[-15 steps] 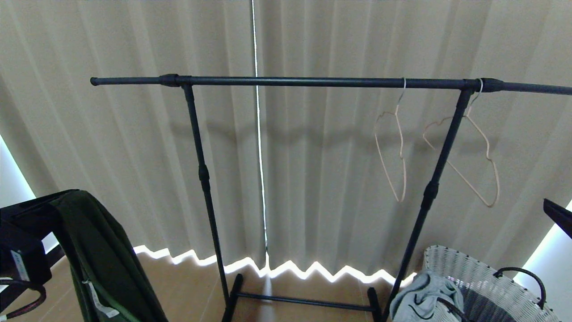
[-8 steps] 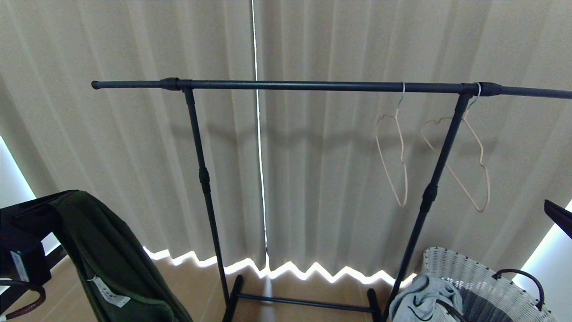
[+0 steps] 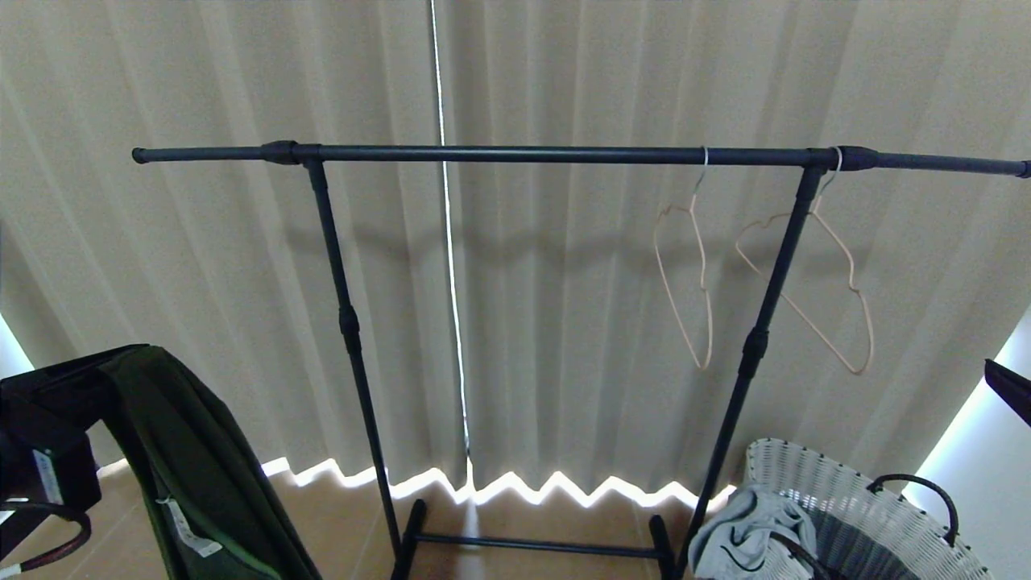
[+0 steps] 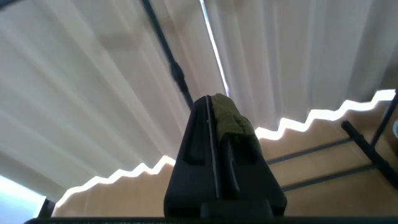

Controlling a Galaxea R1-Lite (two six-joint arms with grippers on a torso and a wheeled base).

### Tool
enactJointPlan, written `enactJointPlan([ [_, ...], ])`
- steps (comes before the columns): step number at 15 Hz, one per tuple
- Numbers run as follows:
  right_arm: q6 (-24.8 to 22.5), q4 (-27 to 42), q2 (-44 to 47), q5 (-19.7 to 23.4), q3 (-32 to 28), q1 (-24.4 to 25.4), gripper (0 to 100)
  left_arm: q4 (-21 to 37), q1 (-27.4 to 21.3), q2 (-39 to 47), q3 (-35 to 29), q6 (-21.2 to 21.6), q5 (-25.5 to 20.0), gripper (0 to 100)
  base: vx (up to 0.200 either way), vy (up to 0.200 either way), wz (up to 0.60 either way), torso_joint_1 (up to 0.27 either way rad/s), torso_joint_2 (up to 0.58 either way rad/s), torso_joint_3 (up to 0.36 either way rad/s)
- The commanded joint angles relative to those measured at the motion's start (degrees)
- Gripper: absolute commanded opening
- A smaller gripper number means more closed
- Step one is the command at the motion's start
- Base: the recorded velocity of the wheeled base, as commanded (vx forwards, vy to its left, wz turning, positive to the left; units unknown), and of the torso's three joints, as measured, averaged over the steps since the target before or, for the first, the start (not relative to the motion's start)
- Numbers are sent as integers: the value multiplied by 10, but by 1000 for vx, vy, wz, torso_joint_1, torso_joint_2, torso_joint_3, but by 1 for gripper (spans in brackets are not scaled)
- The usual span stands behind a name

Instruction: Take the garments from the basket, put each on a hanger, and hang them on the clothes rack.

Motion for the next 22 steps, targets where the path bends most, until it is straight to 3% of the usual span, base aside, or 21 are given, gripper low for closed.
enactJointPlan([
  [1, 0, 0, 1, 2, -2, 0, 100, -1, 0, -1, 0, 7, 0, 0, 0, 0, 0, 0, 0, 0],
  [7, 3, 2, 9, 8, -15, 0, 100, -12, 0, 2, 0, 5, 0, 0, 0, 0, 0, 0, 0, 0],
  [13, 46, 7, 45, 9, -34, -2, 100, -12, -5, 4, 4, 5, -16, 0, 200, 0, 0, 2, -2, 2],
  [16, 63, 14, 112, 11, -61, -72, 100, -12, -5, 4, 10, 5, -20, 0, 200, 0, 0, 6, -2, -2],
  [19, 138, 55, 177, 11, -108, -78, 100, -22, -5, -3, 30, 6, -35, 0, 0, 0, 0, 0, 0, 0],
  [22, 169, 81, 250, 11, -156, -78, 100, -64, -4, -7, 58, 8, -39, 0, 0, 0, 0, 0, 0, 0],
])
